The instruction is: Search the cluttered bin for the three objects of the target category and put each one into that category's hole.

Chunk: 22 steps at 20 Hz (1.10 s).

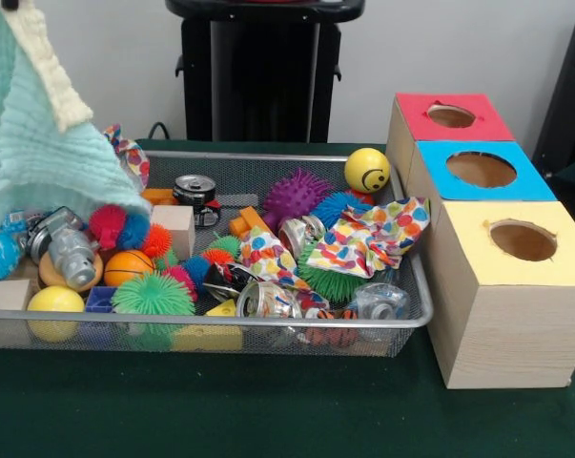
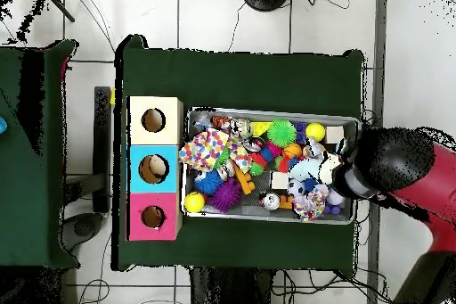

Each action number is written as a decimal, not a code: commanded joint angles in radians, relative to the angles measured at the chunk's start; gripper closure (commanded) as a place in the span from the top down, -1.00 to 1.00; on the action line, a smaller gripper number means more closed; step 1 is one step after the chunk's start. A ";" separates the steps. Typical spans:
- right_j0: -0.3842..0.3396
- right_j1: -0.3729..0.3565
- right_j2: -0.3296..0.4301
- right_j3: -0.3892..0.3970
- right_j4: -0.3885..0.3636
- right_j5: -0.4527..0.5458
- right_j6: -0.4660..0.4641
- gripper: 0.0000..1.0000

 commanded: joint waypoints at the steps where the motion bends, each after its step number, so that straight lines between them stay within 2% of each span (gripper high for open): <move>1: -0.042 0.119 0.184 0.109 0.034 -0.266 0.018 -1.00; 6: -0.025 0.147 0.191 0.134 0.050 -0.353 0.085 -1.00; 10: -0.010 0.167 0.191 0.171 0.101 -0.390 0.153 -1.00; 16: 0.064 0.204 0.105 0.197 0.181 -0.224 0.282 -1.00; 20: 0.100 0.214 0.055 0.214 0.199 -0.173 0.298 -1.00; 22: 0.113 0.217 0.039 0.226 0.199 -0.191 0.298 -1.00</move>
